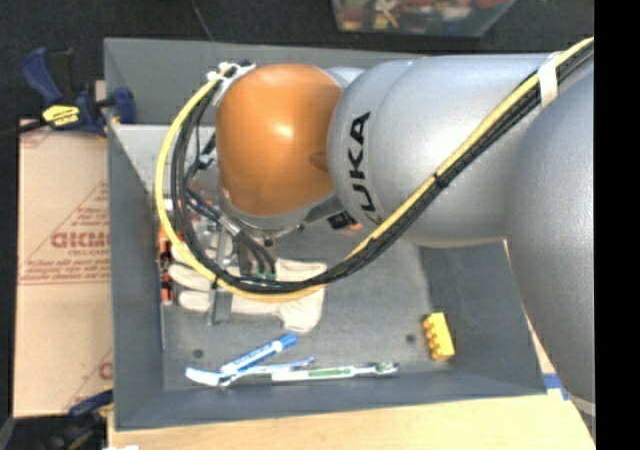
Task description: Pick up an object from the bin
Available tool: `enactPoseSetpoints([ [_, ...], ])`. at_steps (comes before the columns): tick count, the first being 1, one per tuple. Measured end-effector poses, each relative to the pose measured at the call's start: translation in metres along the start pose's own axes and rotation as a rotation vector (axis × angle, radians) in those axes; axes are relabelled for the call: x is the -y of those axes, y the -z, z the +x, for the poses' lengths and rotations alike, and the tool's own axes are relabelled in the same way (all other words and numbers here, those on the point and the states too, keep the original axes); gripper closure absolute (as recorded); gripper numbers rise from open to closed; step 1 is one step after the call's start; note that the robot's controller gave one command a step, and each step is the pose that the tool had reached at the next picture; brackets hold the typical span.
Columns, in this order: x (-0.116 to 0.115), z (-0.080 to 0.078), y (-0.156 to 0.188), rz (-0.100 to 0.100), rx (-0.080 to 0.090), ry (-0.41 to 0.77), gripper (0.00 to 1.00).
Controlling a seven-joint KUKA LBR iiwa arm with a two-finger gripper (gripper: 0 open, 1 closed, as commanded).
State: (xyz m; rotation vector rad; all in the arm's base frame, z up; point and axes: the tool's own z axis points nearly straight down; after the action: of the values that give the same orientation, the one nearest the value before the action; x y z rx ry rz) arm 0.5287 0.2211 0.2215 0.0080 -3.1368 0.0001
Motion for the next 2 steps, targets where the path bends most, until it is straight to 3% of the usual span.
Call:
enactPoseSetpoints([
  [1, 0.002, -0.002, 0.005, -0.002, 0.007, -0.006, 0.0],
  [2, 0.025, -0.055, -0.145, -0.004, 0.01, -0.05, 0.0],
])
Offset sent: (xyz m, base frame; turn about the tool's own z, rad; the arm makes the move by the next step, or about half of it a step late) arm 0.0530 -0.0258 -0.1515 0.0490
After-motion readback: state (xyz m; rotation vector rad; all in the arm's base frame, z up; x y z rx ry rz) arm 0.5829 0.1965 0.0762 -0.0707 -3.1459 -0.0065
